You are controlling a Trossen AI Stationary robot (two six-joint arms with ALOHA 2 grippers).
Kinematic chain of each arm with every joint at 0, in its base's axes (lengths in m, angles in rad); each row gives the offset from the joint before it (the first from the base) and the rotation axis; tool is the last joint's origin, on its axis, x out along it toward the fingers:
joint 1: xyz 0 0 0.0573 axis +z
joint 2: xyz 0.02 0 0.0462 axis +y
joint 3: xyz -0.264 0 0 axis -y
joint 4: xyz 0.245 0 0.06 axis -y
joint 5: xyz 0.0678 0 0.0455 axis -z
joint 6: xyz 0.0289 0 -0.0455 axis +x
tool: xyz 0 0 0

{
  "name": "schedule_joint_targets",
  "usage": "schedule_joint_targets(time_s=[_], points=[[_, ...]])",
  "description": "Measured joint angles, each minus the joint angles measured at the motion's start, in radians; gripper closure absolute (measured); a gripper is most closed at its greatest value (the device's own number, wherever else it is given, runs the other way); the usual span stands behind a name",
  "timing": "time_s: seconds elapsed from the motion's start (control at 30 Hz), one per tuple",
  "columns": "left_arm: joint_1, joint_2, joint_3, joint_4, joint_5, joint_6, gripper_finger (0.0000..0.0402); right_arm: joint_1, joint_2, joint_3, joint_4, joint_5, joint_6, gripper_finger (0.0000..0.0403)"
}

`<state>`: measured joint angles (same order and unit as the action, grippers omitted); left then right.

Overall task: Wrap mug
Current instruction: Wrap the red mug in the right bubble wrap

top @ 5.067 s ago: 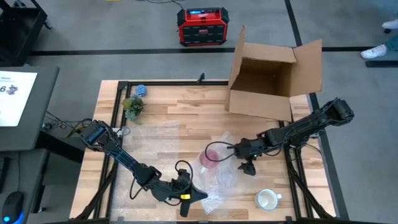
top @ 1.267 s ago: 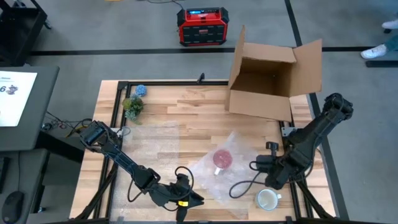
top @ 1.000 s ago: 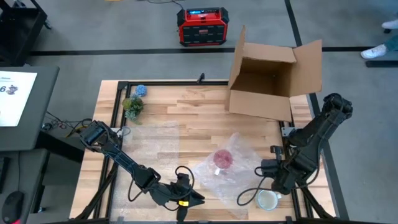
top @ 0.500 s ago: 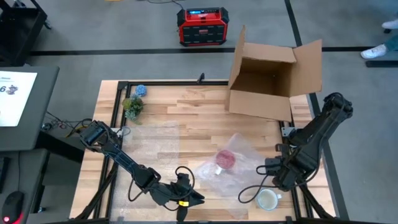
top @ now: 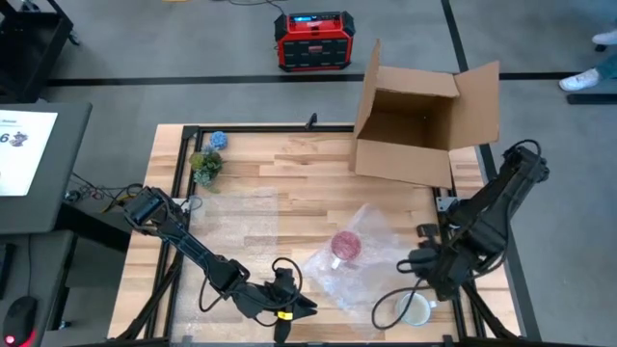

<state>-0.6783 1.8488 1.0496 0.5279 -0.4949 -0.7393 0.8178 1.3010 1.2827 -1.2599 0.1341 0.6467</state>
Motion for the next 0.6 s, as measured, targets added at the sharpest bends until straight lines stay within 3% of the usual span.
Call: schedule_joint_targets(time_s=[0.1, 0.23, 0.43, 0.6], points=[[0.009, 0.000, 0.000, 0.000, 0.000, 0.018, 0.0343, -0.071, 0.000, 0.003, 0.114, 0.106, -0.154, 0.0256], [0.022, 0.000, 0.000, -0.020, -0.004, 0.021, 0.0343, -0.199, 0.025, 0.003, 0.276, 0.127, -0.316, 0.0270], [0.018, -0.001, 0.000, -0.051, -0.003, 0.021, 0.0343, -0.378, 0.133, 0.003, 0.381, 0.007, -0.418, 0.0313], [-0.018, -0.046, 0.000, -0.128, -0.005, 0.027, 0.0343, -0.450, 0.252, 0.003, 0.411, -0.016, -0.464, 0.0365]])
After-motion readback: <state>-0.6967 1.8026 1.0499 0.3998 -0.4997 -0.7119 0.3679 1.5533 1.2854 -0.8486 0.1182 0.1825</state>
